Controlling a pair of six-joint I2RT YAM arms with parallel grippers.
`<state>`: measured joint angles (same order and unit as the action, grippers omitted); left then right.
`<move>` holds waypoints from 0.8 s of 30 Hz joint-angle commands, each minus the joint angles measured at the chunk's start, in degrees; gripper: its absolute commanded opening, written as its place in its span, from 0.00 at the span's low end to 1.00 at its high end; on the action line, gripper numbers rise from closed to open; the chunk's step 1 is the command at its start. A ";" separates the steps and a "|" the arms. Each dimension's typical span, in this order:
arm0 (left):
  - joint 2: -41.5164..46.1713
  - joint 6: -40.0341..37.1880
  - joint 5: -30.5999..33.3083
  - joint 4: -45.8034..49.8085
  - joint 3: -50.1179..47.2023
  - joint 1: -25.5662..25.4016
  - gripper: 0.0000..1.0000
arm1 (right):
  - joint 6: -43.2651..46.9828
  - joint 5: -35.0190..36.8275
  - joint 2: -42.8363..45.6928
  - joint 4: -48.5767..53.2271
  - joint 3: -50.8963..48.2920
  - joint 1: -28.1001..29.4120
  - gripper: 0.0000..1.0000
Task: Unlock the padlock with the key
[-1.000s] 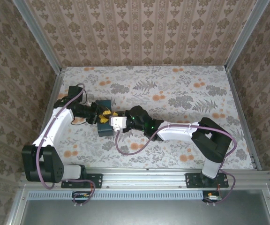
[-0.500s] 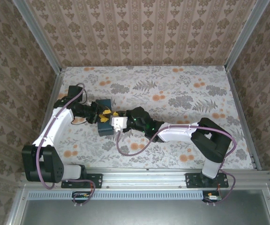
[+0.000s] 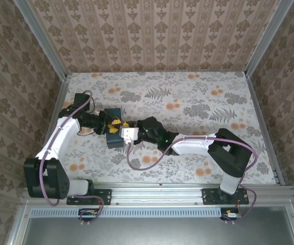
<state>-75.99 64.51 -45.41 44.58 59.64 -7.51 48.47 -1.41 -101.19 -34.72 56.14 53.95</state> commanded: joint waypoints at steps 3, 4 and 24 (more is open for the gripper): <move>2.36 0.44 -2.14 -1.16 0.26 -0.66 0.07 | 0.37 -0.72 2.06 -2.00 1.01 1.16 0.16; 2.42 0.36 -2.14 -0.99 0.29 -0.61 0.07 | 0.39 -0.78 2.05 -2.11 1.07 1.20 0.16; 2.33 0.61 -2.05 -1.32 0.18 -0.70 0.07 | 0.85 -1.11 1.95 -2.45 1.71 2.06 0.21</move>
<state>-75.35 64.71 -45.19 44.62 59.64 -7.84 48.99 -1.17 -100.86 -35.31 56.18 54.76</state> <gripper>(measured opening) 0.261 0.214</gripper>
